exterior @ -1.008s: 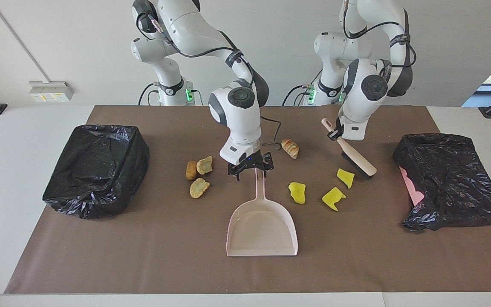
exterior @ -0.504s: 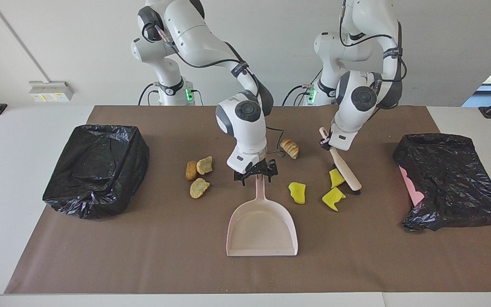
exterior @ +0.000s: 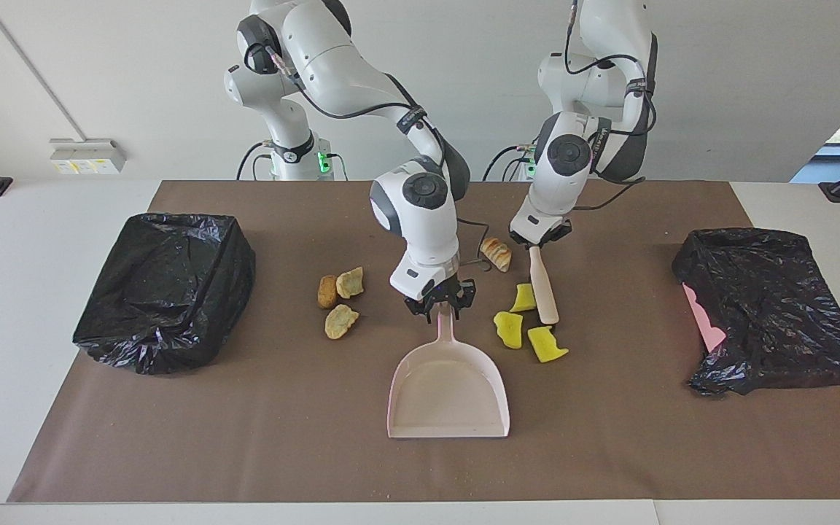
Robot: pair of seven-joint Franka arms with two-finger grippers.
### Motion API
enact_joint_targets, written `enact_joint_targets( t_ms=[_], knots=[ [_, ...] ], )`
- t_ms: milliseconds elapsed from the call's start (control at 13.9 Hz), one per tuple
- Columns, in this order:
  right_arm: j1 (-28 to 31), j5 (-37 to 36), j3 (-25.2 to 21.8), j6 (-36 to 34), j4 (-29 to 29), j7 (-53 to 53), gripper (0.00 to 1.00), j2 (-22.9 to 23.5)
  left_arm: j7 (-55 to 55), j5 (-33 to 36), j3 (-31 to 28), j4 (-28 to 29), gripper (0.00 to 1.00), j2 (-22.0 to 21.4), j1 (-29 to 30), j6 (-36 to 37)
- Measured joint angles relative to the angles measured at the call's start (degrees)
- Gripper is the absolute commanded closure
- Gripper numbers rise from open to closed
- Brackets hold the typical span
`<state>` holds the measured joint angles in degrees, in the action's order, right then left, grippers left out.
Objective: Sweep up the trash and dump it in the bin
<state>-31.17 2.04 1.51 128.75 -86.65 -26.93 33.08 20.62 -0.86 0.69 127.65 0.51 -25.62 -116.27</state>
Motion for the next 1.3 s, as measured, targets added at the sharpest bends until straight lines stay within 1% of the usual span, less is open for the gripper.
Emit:
enact_joint_targets(
  t_ms=[144, 360, 432, 504, 648, 792, 1008, 1152, 1296],
  knots=[
    [0.3, 0.0, -0.1, -0.5, 0.7, -0.1, 1.0, 0.0, -6.1, 0.0, -0.8, -0.5, 1.0, 0.0, 1.2, 0.0],
    [1.6, 0.0, -0.1, -0.7, 1.5, -0.1, 1.0, -0.2, -12.6, 0.1, -1.5, -2.7, 1.0, 0.1, 5.0, 0.2],
    [2.2, 0.0, -0.1, -0.7, 1.5, 0.9, 1.0, -0.5, -14.3, 0.1, -1.6, -3.5, 1.0, 0.1, 6.0, 0.3],
    [2.6, 0.1, -0.1, -0.9, 1.5, 4.2, 1.0, -1.1, -15.7, 0.1, -1.7, -4.3, 1.0, 0.1, 6.7, 0.4],
    [4.0, 2.2, -0.1, -1.9, 0.6, 15.0, 1.0, -3.1, -17.4, 0.5, -1.7, -5.7, 1.0, 0.2, 8.0, 1.0],
    [6.4, 3.4, -0.1, -4.4, -2.0, 24.8, 1.0, -6.8, -20.1, 1.9, -1.8, -6.9, 1.0, 0.4, 9.1, 1.1],
    [9.6, 3.6, -0.1, -14.8, -5.3, 40.1, 1.0, -13.2, -25.5, 5.4, -1.9, -10.7, 1.0, 2.5, 11.8, 1.1],
    [11.3, 3.6, -0.1, -19.2, -8.2, 54.3, 1.0, -16.7, -29.7, 6.9, -1.9, -13.4, 1.0, 4.6, 13.8, 0.9],
    [12.5, 3.6, -0.1, -19.7, -11.9, 68.8, 1.0, -18.6, -32.4, 8.6, -2.0, -14.5, 1.0, 6.2, 15.6, -0.3]
  ],
)
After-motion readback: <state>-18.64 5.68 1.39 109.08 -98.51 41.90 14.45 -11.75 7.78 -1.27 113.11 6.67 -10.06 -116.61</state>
